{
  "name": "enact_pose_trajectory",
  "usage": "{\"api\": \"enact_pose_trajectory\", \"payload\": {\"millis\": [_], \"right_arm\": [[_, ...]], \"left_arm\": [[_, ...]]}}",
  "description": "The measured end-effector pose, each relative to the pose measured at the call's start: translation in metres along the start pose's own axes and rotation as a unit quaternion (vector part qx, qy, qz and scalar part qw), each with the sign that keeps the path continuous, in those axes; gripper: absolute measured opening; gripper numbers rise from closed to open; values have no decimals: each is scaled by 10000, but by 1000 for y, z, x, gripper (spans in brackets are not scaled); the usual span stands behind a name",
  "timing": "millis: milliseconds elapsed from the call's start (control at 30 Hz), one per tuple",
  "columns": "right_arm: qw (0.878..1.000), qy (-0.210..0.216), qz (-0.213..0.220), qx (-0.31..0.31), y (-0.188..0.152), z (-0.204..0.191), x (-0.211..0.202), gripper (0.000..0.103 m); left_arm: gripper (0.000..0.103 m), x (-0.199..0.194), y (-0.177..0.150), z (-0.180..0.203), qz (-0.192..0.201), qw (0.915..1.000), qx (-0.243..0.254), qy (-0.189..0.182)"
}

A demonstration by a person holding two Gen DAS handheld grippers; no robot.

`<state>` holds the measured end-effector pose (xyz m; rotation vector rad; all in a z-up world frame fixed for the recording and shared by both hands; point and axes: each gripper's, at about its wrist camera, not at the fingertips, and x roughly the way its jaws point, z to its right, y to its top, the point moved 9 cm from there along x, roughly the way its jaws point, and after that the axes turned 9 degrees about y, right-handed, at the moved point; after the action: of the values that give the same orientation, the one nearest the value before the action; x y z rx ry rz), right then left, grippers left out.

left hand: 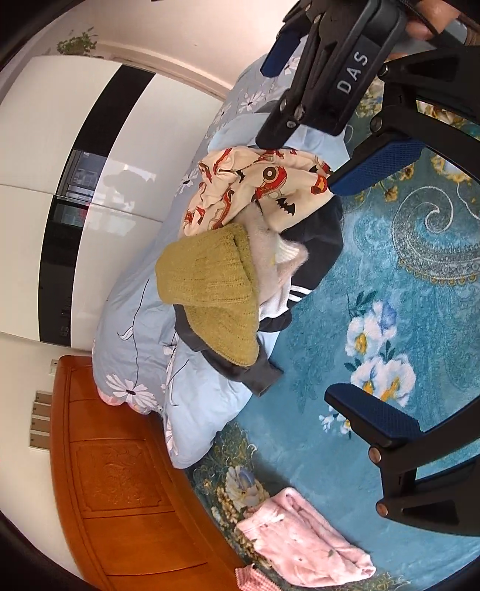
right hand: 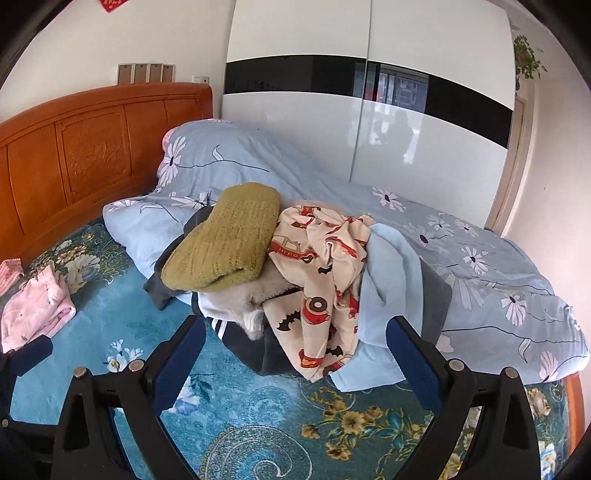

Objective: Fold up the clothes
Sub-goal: 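Reach the right gripper to the mustard knit vest and grasp it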

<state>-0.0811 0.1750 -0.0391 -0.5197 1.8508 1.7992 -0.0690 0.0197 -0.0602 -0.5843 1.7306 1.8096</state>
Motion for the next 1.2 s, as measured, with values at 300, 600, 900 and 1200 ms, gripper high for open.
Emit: {"api": "enact_pose_trajectory", "payload": {"millis": [300, 600, 900, 1200], "right_arm": [[9977, -199, -593, -248, -4, -29, 66, 99], [9914, -427, -965, -780, 12, -67, 129, 98], [9906, -522, -917, -868, 71, -97, 184, 70], [9845, -652, -1549, -500, 75, -117, 250, 59]], "left_arm": [[103, 49, -2, -36, -307, 9993, -124, -185], [103, 88, -8, -95, -573, 9962, -479, -440], [103, 94, -26, -140, -693, 9948, -614, -430], [103, 78, -35, -168, -582, 9973, -300, -346]]}}
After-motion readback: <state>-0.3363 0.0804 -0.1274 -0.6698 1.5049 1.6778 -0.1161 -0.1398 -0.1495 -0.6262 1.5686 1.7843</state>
